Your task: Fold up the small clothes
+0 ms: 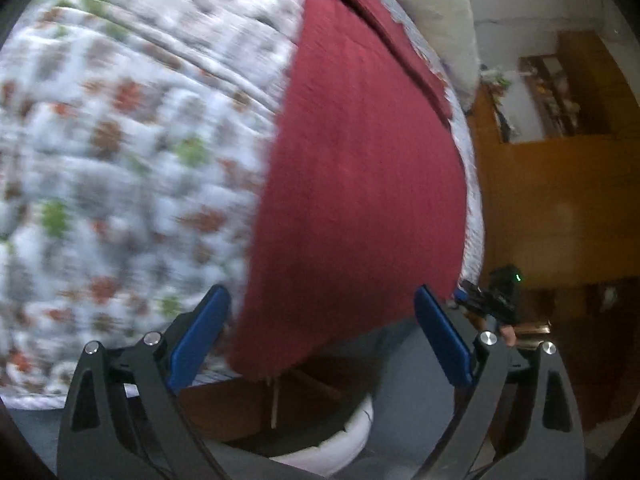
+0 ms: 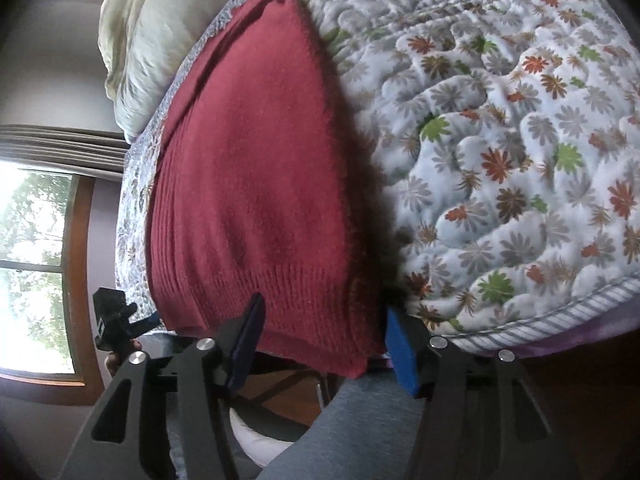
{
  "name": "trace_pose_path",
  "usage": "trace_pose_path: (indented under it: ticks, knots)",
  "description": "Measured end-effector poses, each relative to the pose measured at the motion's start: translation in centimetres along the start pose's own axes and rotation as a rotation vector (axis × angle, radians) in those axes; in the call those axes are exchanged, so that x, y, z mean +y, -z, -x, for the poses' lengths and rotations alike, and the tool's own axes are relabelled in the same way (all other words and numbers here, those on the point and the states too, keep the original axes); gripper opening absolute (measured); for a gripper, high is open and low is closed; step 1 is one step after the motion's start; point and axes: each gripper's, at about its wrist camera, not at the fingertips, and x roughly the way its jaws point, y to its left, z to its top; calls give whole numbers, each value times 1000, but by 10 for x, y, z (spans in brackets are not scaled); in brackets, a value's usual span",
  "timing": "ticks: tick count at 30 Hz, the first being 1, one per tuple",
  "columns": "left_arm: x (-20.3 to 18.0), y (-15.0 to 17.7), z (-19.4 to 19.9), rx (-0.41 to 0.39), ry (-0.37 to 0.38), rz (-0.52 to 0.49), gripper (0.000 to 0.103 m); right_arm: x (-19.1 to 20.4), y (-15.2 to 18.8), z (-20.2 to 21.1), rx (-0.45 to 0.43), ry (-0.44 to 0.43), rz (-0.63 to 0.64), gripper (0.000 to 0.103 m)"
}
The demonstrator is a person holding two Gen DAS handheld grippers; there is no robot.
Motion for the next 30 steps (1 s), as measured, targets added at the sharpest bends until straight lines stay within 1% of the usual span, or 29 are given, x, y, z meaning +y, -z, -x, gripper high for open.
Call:
trace_pose_path:
  ticks: [2, 3, 4, 5, 6, 8, 12, 14, 17, 19, 20, 21, 23, 24, 26, 30]
  knots:
    - [-1, 2, -7, 20, 2, -3, 91, -1, -2, -2, 7, 1, -1, 59]
    - [-1, 2, -9, 24, 6, 4, 83, -2, -2, -4, 10, 1, -5, 58]
    - [0, 3, -11, 44, 31, 14, 75, -2, -3, -5, 15, -3, -9, 58]
    - [1, 3, -12, 61, 48, 20, 53, -3, -5, -4, 18, -6, -9, 59]
    - [0, 4, -13, 61, 46, 21, 45, -2, -5, -5, 23, -15, -6, 59]
    - [2, 5, -11, 59, 43, 24, 40, -2, -4, -6, 39, -31, 0, 59]
    - [7, 5, -9, 54, 69, 52, 34, -2, -3, -10, 49, -33, 2, 60]
    - [8, 5, -9, 51, 75, 55, 31, 1, -2, -12, 53, -46, -4, 60]
    - [7, 5, -9, 42, 84, 57, 31, 5, 2, -14, 63, -38, 18, 60]
    - [10, 3, -9, 44, 83, 65, 27, 5, 4, -15, 70, -36, 22, 58]
    - [12, 2, -9, 41, 79, 72, 20, 3, 4, -16, 70, -36, 17, 54]
    - [15, 3, -8, 39, 78, 78, 9, 2, 4, -16, 68, -33, 12, 49]
    - [18, 2, -8, 42, 103, 90, 7, 0, 5, -17, 80, -35, 8, 21]
    - [17, 2, -7, 42, 115, 95, 6, 1, 6, -17, 76, -29, 15, 15]
    - [13, 2, -2, 29, 144, 91, 6, 2, 8, -14, 56, -29, 27, 7]
    - [6, 2, 11, -17, 216, 116, 5, 3, 10, 2, 2, -91, 6, 6]
